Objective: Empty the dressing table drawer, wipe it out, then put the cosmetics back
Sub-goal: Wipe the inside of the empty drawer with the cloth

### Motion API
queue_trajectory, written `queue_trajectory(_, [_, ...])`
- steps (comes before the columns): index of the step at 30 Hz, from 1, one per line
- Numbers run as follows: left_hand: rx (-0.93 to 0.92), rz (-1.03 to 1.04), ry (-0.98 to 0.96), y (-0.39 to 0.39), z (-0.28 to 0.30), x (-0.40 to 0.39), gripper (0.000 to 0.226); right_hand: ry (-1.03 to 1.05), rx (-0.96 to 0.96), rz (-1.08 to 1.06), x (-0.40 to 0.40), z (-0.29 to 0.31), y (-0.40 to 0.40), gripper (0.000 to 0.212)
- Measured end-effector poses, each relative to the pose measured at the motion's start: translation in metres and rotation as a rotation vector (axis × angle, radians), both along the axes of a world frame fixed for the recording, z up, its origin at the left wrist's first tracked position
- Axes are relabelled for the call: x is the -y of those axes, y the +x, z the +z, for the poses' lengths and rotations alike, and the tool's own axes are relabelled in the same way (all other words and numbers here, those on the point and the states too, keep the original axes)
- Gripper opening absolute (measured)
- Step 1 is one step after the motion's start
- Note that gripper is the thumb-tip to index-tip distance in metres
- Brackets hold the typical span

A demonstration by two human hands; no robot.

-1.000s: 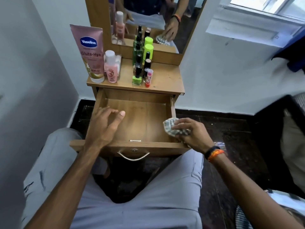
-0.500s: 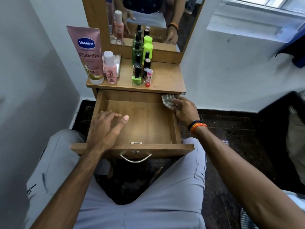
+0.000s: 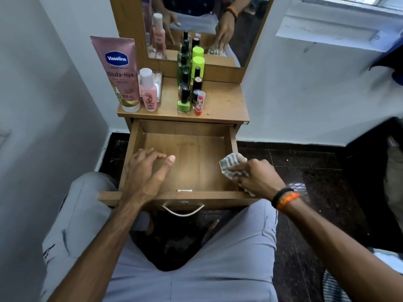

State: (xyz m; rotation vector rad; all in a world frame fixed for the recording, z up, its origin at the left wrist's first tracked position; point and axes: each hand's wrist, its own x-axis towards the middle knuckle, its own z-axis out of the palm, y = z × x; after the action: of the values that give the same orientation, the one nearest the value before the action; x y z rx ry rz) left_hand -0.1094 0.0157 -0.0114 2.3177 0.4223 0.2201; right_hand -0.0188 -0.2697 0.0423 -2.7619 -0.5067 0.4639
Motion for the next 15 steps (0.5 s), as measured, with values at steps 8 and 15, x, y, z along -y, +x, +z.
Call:
queue_trajectory(8, [-0.120, -0.026, 0.183, -0.001, 0.010, 0.009, 0.081, 0.141, 0.146, -0.017, -0.026, -0.017, 0.061, 0.039])
queue_trajectory(15, [-0.076, -0.018, 0.227, 0.002, 0.006, 0.008, 0.080, 0.364, 0.049, -0.147, -0.014, -0.026, 0.059, 0.042])
